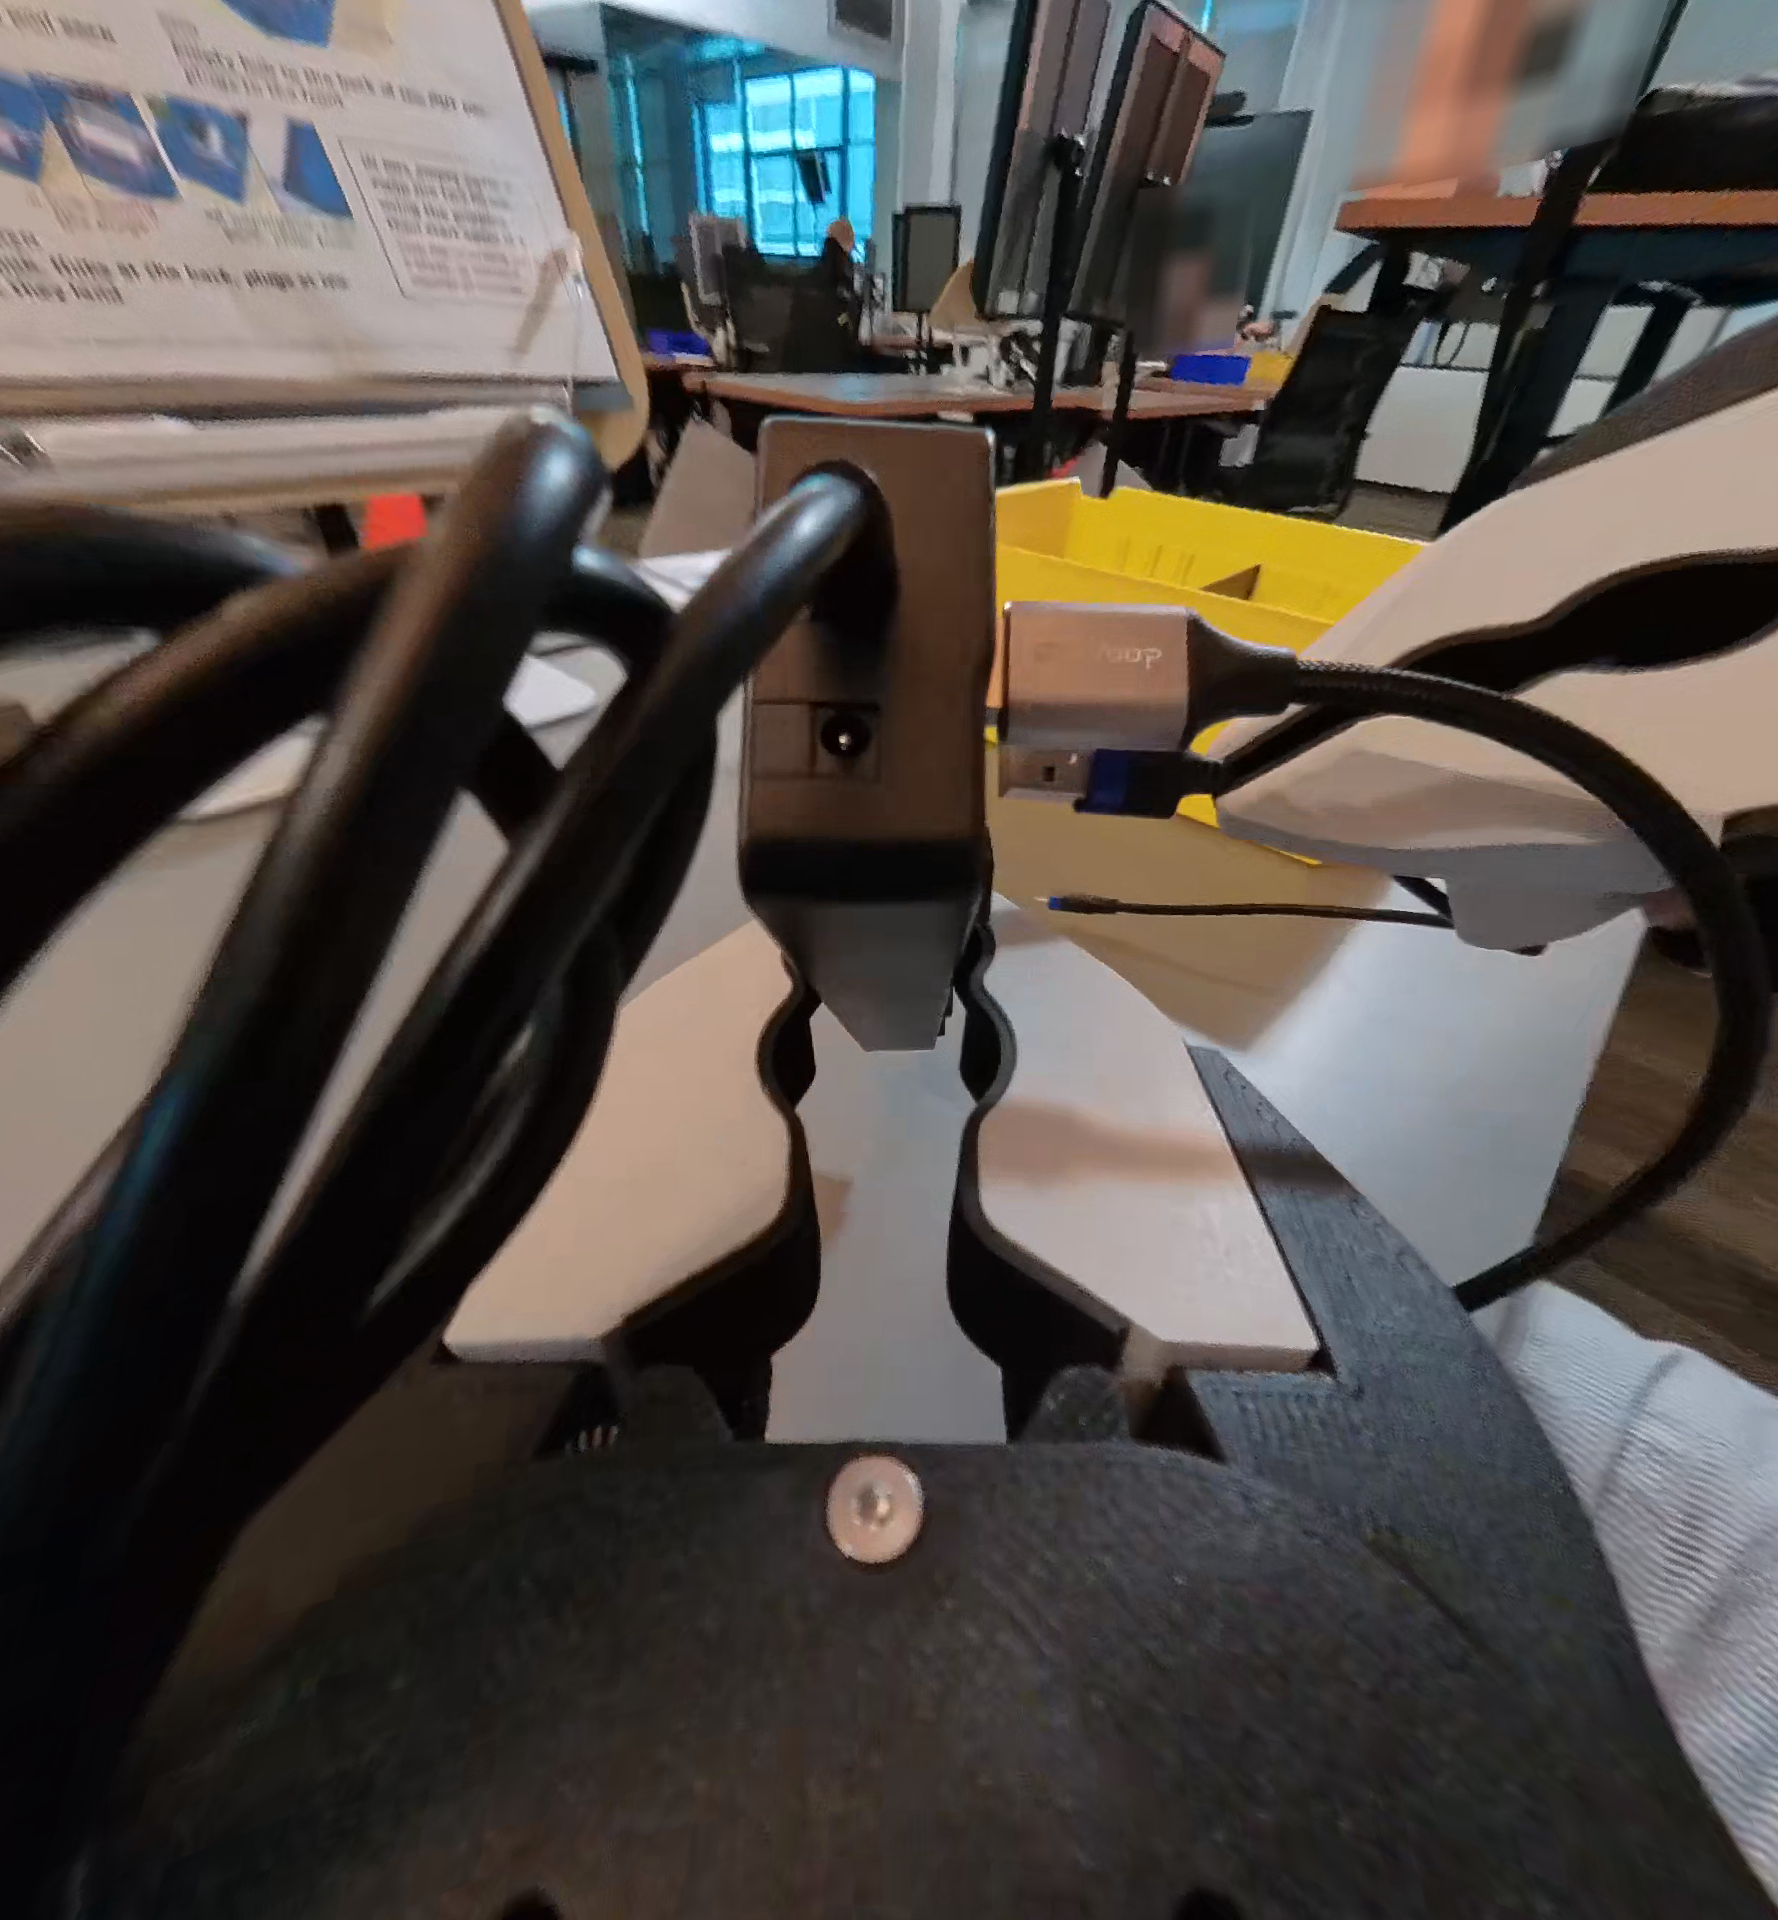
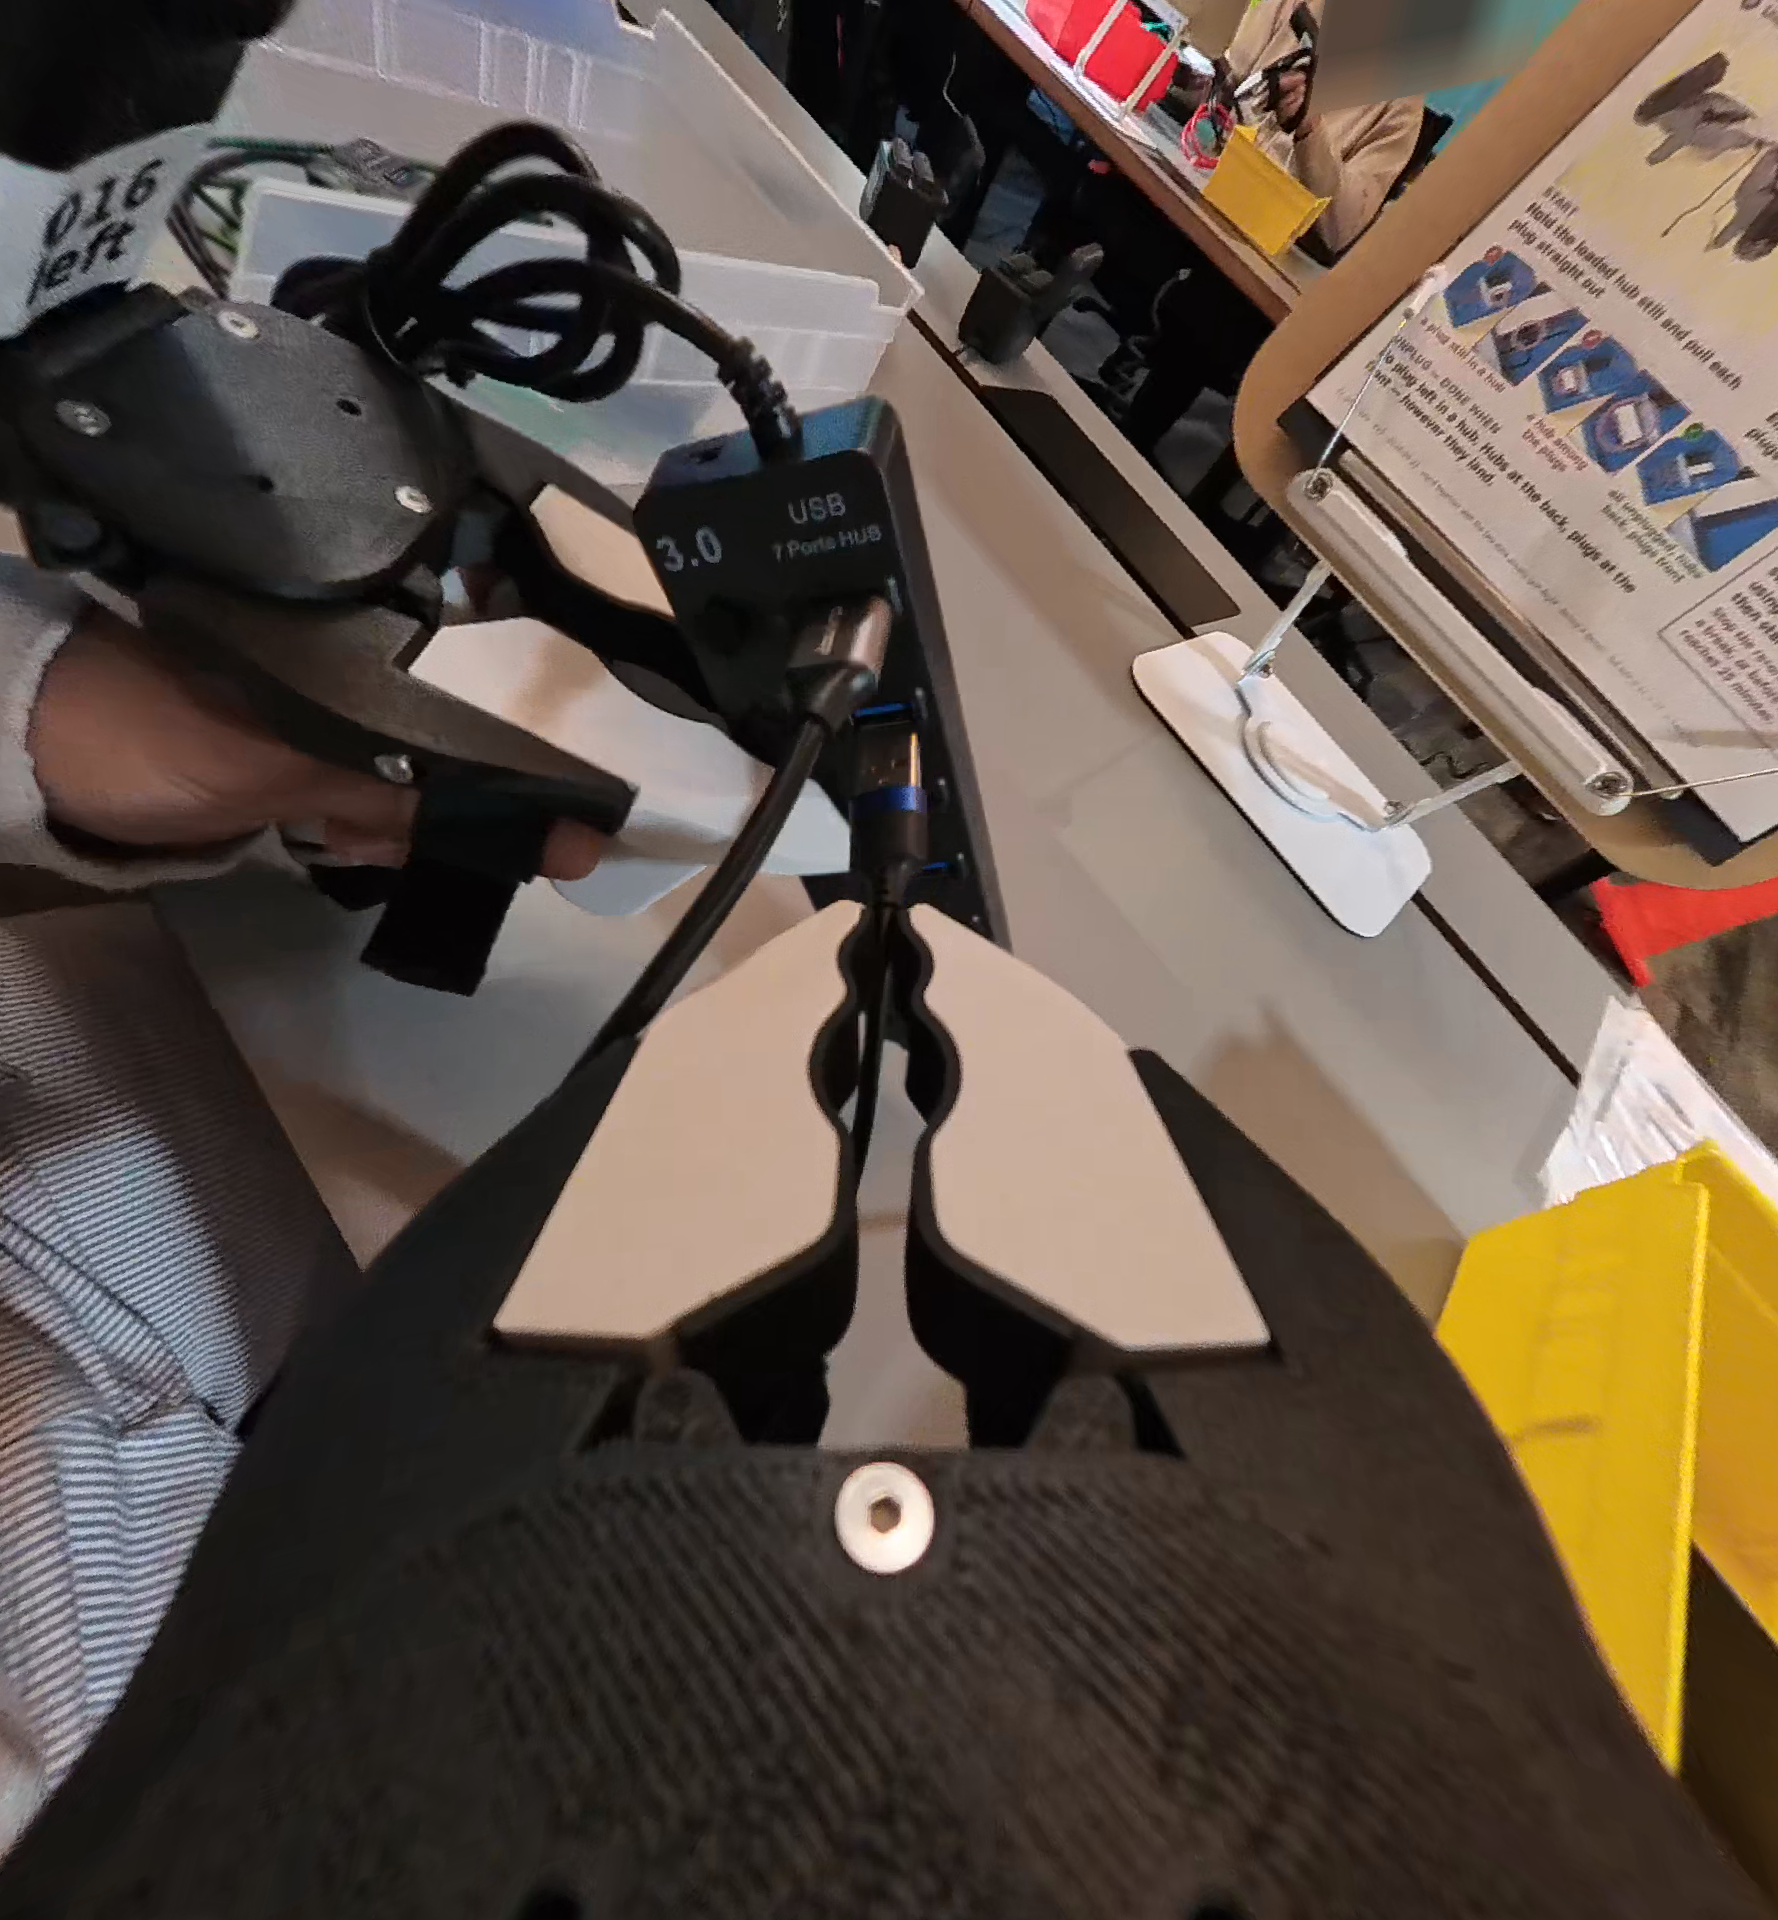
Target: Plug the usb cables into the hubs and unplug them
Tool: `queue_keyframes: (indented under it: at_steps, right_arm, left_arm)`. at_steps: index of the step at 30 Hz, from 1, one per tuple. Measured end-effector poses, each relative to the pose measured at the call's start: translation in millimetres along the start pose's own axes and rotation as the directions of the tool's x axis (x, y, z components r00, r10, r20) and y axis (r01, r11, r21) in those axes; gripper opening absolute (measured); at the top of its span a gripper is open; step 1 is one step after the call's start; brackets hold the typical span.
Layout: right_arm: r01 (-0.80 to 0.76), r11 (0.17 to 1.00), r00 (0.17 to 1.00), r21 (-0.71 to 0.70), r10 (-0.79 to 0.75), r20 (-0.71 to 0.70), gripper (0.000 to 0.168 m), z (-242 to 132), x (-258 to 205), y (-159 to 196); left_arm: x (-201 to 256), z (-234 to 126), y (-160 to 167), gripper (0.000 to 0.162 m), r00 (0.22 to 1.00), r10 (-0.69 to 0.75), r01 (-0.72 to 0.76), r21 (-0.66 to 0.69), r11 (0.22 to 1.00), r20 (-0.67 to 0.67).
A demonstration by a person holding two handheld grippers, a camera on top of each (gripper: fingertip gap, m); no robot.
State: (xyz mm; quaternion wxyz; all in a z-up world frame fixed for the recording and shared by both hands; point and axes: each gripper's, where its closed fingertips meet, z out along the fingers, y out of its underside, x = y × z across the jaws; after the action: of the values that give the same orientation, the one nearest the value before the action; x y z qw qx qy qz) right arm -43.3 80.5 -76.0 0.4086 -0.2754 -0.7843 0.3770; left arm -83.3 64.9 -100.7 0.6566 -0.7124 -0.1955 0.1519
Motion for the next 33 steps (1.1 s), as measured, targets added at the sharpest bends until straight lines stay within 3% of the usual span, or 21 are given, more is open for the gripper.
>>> queue_keyframes:
  at_steps: [1,4,16,22,33]
  right_arm:
    - [0.001,1.0,1.0,0.004,-0.001,-0.002,0.003,-1,-1,-2]
    - [-0.008,1.0,1.0,0.016,0.009,-0.008,0.003,-4,0,-7]
    - [0.003,0.998,1.0,0.063,-0.002,-0.015,0.003,-8,-3,-15]
    - [0.029,0.995,1.0,0.096,-0.029,-0.001,0.003,-9,-7,-16]
    - [-0.059,0.993,0.998,0.105,0.058,0.01,0.003,-10,-1,-14]
  left_arm:
    - [0,-1,-3,0.03,0.999,0.042,-0.042,0.017,0.999,0.019]
    - [2,-6,-14,0.026,0.989,0.13,-0.135,0.066,0.989,0.07]
    - [0,-8,-19,0.026,0.978,0.177,-0.187,0.083,0.979,0.11]
    - [1,-9,-23,0.026,0.953,0.271,-0.283,0.077,0.956,0.137]
    - [5,-12,-30,0.026,0.926,0.34,-0.36,0.117,0.926,0.164]
